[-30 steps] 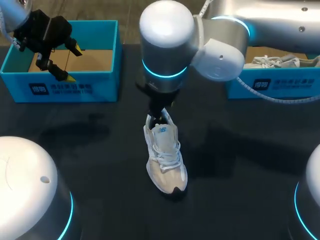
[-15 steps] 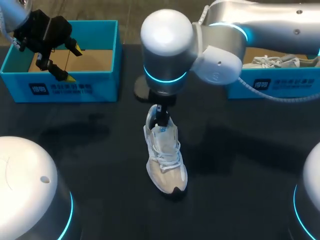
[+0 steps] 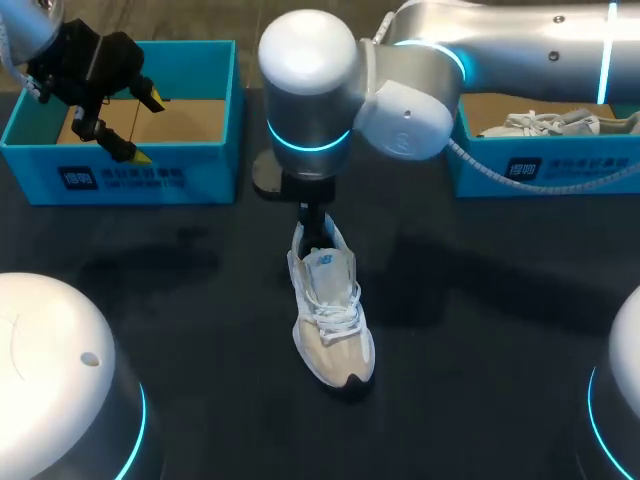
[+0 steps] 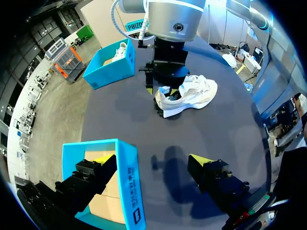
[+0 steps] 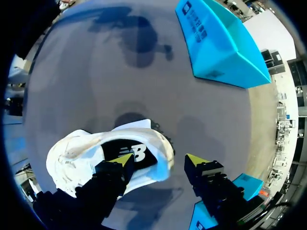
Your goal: Take the shoe out of the shoebox, open the shoe tongue, remove and reinsert the insole, then place the shoe into the shoebox
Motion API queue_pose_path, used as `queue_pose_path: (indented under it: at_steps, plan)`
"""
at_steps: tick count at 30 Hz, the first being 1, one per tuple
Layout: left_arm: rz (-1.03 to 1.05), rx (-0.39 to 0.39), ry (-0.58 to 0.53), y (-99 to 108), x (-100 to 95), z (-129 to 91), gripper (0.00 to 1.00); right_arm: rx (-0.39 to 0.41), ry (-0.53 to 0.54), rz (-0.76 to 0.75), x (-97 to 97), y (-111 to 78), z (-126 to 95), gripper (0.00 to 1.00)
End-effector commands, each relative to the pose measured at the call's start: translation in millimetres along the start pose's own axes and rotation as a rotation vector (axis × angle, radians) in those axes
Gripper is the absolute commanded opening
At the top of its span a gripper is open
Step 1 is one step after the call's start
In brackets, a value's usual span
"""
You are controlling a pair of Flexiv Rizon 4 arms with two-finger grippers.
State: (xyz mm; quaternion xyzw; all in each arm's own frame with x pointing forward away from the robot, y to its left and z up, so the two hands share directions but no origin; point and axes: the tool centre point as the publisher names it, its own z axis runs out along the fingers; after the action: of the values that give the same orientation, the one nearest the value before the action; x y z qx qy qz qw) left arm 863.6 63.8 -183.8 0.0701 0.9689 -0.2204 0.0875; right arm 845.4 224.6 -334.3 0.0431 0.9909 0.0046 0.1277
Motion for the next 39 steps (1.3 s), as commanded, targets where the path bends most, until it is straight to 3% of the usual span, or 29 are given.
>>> queue_pose_path:
  at_steps: [1, 17, 24, 33, 39]
  plan:
    - [0.000, -0.004, 0.000, 0, 1.1, -1, 1.00, 0.003, 0.027, -0.003, -4.6, 4.1, 18, 0.61]
    - [0.000, -0.004, 0.000, 0, 1.1, -1, 1.00, 0.050, 0.078, -0.026, 0.0, 2.8, 44, 0.49]
    - [0.000, -0.004, 0.000, 0, 1.1, -1, 1.00, 0.063, 0.083, -0.008, 1.5, -1.6, 46, 0.40]
    - [0.000, -0.004, 0.000, 0, 1.1, -1, 1.00, 0.067, 0.064, 0.004, 0.2, -1.6, 37, 0.49]
    - [0.000, -0.004, 0.000, 0, 1.1, -1, 1.00, 0.078, 0.048, -0.010, -3.6, -2.4, 33, 0.47]
